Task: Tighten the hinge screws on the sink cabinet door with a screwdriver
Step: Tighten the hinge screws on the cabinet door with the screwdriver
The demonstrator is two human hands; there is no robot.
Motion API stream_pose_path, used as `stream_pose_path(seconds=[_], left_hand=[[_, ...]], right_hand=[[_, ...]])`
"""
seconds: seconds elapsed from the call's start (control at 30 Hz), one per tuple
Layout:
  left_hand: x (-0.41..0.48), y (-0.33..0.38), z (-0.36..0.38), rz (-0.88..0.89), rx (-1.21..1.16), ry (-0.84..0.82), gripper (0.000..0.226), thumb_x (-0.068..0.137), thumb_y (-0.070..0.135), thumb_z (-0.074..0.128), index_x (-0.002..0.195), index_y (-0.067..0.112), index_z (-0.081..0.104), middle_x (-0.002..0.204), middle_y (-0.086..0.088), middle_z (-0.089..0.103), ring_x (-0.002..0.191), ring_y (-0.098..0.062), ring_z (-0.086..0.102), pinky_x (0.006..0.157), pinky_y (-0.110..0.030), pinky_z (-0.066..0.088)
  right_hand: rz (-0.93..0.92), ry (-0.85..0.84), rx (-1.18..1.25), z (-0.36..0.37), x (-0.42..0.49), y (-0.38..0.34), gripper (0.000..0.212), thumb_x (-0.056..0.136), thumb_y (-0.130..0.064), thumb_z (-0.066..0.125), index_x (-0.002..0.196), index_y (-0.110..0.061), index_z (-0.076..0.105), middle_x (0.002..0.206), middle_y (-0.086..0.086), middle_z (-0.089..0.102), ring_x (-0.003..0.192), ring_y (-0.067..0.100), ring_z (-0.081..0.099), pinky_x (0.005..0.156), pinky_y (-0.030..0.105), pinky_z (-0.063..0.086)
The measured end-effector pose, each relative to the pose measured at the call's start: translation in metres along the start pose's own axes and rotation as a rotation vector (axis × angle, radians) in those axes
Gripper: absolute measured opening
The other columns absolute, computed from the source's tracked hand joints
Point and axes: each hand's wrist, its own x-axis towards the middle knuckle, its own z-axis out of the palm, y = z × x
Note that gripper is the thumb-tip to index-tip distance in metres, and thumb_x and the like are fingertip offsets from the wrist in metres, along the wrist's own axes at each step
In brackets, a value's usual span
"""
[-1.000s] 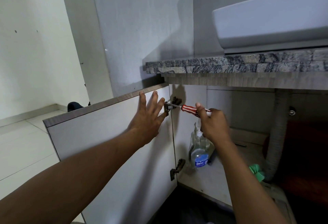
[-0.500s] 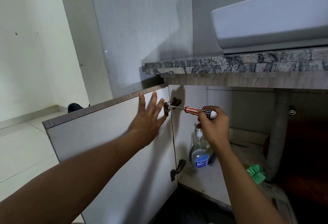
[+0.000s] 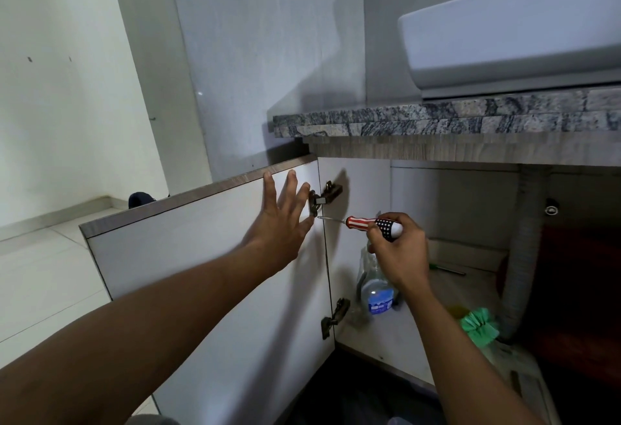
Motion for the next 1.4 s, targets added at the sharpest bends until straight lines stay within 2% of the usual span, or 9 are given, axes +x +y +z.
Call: stream_pose_path(seconds=[0.1, 0.23, 0.4, 0.57, 0.7, 0.83, 1.0, 1.27, 1.4], left_hand=[[-0.0004, 0.0003, -0.0001, -0.002, 0.005, -0.003, 0.074, 0.095, 0.064, 0.041, 0.159, 0.034, 0.017, 0.165, -0.029, -0.01, 0.143, -0.065, -0.017, 0.099, -0.09, -0.006], [-0.0003, 0.001, -0.0005, -0.006, 0.008, -0.008, 0.075, 0.094, 0.064, 0.043, 0.159, 0.035, 0.017, 0.165, -0.03, -0.011, 0.143, -0.066, -0.018, 0.099, -0.09, -0.008], [-0.0012, 0.0005, -0.0018, -0.003, -0.002, -0.007, 0.074, 0.095, 0.063, 0.043, 0.159, 0.034, 0.018, 0.165, -0.03, -0.01, 0.144, -0.065, -0.016, 0.099, -0.09, -0.008], [-0.0016, 0.0004, -0.0016, -0.007, 0.002, -0.009, 0.078, 0.094, 0.065, 0.046, 0.159, 0.034, 0.018, 0.165, -0.03, -0.011, 0.143, -0.065, -0.017, 0.099, -0.09, -0.009], [-0.0016, 0.0004, -0.0012, -0.006, -0.001, -0.008, 0.077, 0.094, 0.064, 0.045, 0.159, 0.034, 0.018, 0.165, -0.03, -0.01, 0.143, -0.065, -0.016, 0.1, -0.089, -0.007], [-0.0021, 0.0002, -0.0016, -0.005, 0.0, -0.007, 0.076, 0.095, 0.063, 0.044, 0.159, 0.034, 0.017, 0.165, -0.03, -0.01, 0.143, -0.065, -0.017, 0.099, -0.089, -0.008], [-0.0026, -0.0001, -0.0034, -0.003, -0.006, -0.006, 0.076, 0.095, 0.064, 0.043, 0.159, 0.033, 0.017, 0.165, -0.03, -0.011, 0.144, -0.065, -0.017, 0.1, -0.088, -0.008], [-0.0036, 0.0, -0.0031, -0.003, -0.014, -0.002, 0.076, 0.095, 0.064, 0.044, 0.159, 0.034, 0.017, 0.165, -0.03, -0.011, 0.144, -0.064, -0.017, 0.1, -0.088, -0.008], [-0.003, 0.0005, -0.0015, -0.004, -0.015, -0.003, 0.077, 0.094, 0.065, 0.044, 0.159, 0.034, 0.017, 0.165, -0.03, -0.011, 0.144, -0.064, -0.017, 0.101, -0.088, -0.008]], right_hand=[[0.01, 0.006, -0.011, 0.0033, -0.0006, 0.0019, 0.02, 0.081, -0.016, 0.071, 0.088, -0.032, 0.061, 0.077, -0.004, 0.068, 0.068, 0.012, 0.07, 0.06, 0.04, 0.062], [0.022, 0.007, -0.012, 0.0047, 0.0003, 0.0045, 0.019, 0.082, -0.017, 0.071, 0.095, -0.028, 0.062, 0.081, -0.004, 0.068, 0.07, 0.014, 0.07, 0.06, 0.04, 0.062], [0.013, 0.01, -0.023, 0.0052, -0.0004, 0.004, 0.02, 0.082, -0.017, 0.071, 0.092, -0.031, 0.061, 0.079, -0.005, 0.068, 0.068, 0.01, 0.069, 0.059, 0.036, 0.062], [-0.003, 0.006, -0.012, 0.0053, -0.001, 0.0025, 0.022, 0.082, -0.016, 0.071, 0.088, -0.034, 0.059, 0.078, -0.005, 0.068, 0.068, 0.013, 0.07, 0.06, 0.037, 0.062], [0.004, 0.014, -0.004, 0.0059, -0.0014, 0.0045, 0.019, 0.082, -0.017, 0.071, 0.095, -0.027, 0.061, 0.081, -0.005, 0.068, 0.07, 0.012, 0.07, 0.061, 0.037, 0.062], [-0.008, 0.017, 0.0, 0.0067, -0.0013, 0.0045, 0.02, 0.082, -0.018, 0.071, 0.092, -0.031, 0.06, 0.08, -0.007, 0.068, 0.069, 0.008, 0.069, 0.06, 0.035, 0.062], [-0.014, 0.022, 0.009, 0.0076, -0.0008, 0.0053, 0.019, 0.082, -0.018, 0.072, 0.094, -0.029, 0.062, 0.08, -0.006, 0.068, 0.07, 0.007, 0.069, 0.06, 0.035, 0.062], [-0.032, -0.004, -0.01, 0.0071, -0.0011, 0.005, 0.021, 0.082, -0.016, 0.071, 0.089, -0.032, 0.06, 0.078, -0.006, 0.067, 0.067, 0.012, 0.069, 0.058, 0.035, 0.062], [-0.051, -0.027, -0.032, 0.0083, -0.0017, 0.0059, 0.023, 0.084, -0.013, 0.07, 0.093, -0.031, 0.059, 0.082, -0.007, 0.066, 0.071, 0.007, 0.068, 0.059, 0.028, 0.061]])
